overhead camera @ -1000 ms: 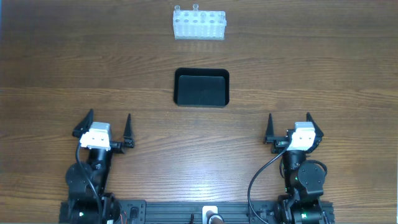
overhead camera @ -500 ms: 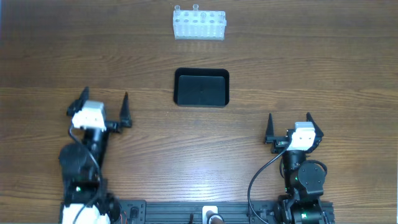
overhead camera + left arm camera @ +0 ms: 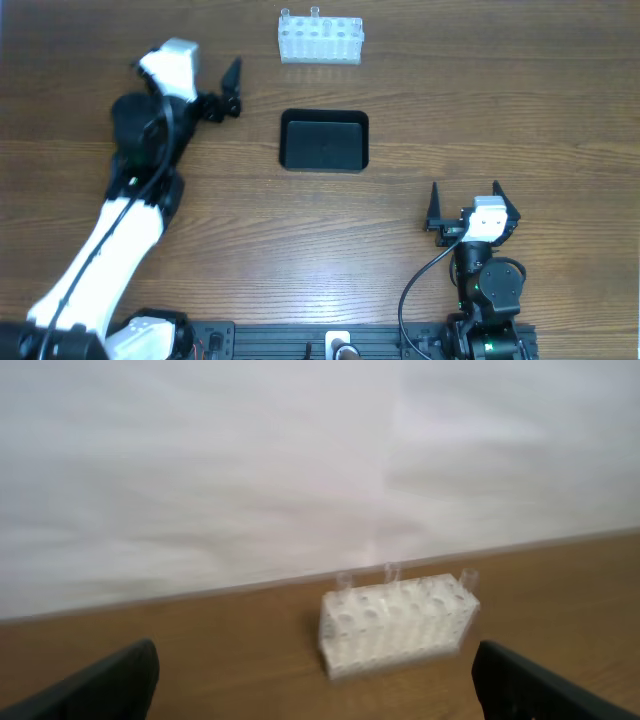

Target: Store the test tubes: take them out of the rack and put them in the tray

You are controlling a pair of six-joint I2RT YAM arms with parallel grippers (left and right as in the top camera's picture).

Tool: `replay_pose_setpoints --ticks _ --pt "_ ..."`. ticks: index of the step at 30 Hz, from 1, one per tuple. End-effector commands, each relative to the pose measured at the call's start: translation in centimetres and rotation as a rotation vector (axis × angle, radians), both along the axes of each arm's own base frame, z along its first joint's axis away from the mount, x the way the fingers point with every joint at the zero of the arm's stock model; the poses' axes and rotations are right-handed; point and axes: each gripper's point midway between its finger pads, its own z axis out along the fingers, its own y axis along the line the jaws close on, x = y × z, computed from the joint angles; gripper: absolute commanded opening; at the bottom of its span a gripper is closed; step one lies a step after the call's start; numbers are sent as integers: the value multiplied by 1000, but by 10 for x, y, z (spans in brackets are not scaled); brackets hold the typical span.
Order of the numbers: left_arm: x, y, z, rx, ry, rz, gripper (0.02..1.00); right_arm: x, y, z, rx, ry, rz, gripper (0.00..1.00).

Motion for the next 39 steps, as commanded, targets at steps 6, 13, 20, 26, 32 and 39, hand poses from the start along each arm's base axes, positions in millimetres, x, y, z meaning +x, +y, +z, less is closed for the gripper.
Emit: replay_pose_setpoints --ticks 6,13,20,26,32,39 --pt "67 -33 -22 -18 207 136 1000 0 -1 -2 -2 -3 -9 991" --pt "97 -48 -44 -39 284 138 998 0 -1 -2 -2 -3 -9 993" --pt "114 -53 -68 -32 361 148 1000 0 -1 -2 -2 -3 -9 991" --pt "127 -71 -76 -16 389 128 998 0 -1 -2 -2 -3 -9 993" --pt "145 -81 -88 -7 424 149 998 0 -1 -2 -2 -3 -9 991" --pt "165 -82 -107 15 473 183 998 0 -1 -2 -2 -3 -9 993"
